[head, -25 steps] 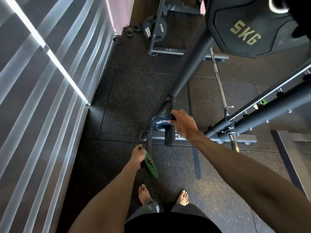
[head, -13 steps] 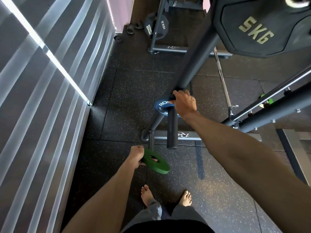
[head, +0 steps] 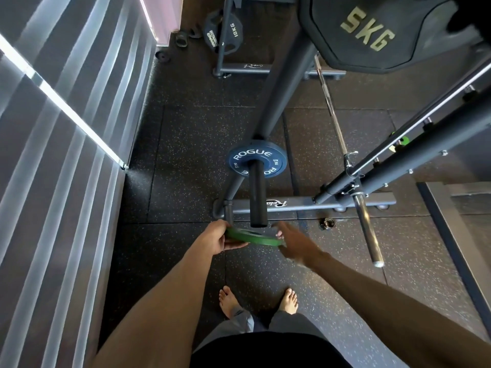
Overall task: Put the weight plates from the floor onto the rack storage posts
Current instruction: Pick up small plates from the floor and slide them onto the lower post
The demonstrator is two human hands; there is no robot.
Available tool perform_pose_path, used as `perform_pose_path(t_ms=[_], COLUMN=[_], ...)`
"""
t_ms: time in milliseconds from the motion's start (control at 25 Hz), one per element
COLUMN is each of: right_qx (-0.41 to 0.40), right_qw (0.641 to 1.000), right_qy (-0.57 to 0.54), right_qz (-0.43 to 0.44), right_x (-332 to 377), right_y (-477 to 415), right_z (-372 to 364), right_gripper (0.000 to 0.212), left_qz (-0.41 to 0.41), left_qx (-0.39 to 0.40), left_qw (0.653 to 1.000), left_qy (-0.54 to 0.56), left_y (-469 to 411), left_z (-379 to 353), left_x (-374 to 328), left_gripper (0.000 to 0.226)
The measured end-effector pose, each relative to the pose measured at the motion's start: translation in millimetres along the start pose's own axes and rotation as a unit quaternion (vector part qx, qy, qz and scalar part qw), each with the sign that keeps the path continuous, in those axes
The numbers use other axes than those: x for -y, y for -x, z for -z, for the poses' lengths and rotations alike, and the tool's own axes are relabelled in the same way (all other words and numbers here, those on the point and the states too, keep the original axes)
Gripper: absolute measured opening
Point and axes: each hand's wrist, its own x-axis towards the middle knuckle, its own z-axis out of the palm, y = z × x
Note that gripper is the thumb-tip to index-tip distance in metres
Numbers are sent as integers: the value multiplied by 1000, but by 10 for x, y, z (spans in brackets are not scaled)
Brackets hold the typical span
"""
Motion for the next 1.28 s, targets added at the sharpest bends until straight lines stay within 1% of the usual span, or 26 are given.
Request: perform_pose_path(t_ms=[40,120,160,240,320,400,520,600,720,840,920,1040,1160,1200,1280], right_qx=[10,-22,-41,-63,-73,-79,-82,-90,-110,-180,-216,-220,-210,-204,-194], right_qw=[1000,998,997,995,995,996,994,993,986,955,936,919,912,913,919], right_qy=[-9,-23,-33,-44,-45,-49,-58,-54,-74,-155,-199,-235,-257,-258,-251], right_qz=[27,57,63,61,50,16,-41,-57,-105,-177,-195,-226,-243,-242,-232], right_x=[-4,-23,-36,-60,-59,-32,33,110,189,284,393,526,587,582,550], right_y=[58,95,91,70,74,51,-130,-287,-573,-873,-1040,-1212,-1214,-1158,-990], right_z=[-33,-14,21,71,79,91,227,378,601,829,969,1047,1065,1059,1007], right_gripper=[36,18,17,23,27,28,23,23,26,36,41,47,51,52,52], left_qz=[3,11,20,37,59,79,68,48,-21,-94,-126,-156,-187,-195,-196], left_qx=[9,14,10,5,1,4,-3,-18,-49,-54,-53,-57,-67,-72,-49], left_qw=[1000,1000,1000,998,996,996,998,998,996,986,978,967,955,953,957], left_qy=[1,-2,-8,-44,-61,-49,2,35,74,127,160,193,220,220,207], left_y=[16,41,49,50,19,1,-37,-55,-43,18,2,-15,40,26,23], left_z=[-34,-99,-120,-148,-161,-179,-238,-291,-380,-518,-583,-662,-750,-763,-803], left_x=[-3,-16,-33,-87,-145,-186,-271,-416,-736,-1016,-1136,-1227,-1231,-1214,-1138], left_gripper=[26,26,27,32,32,31,34,34,26,19,20,23,18,20,34])
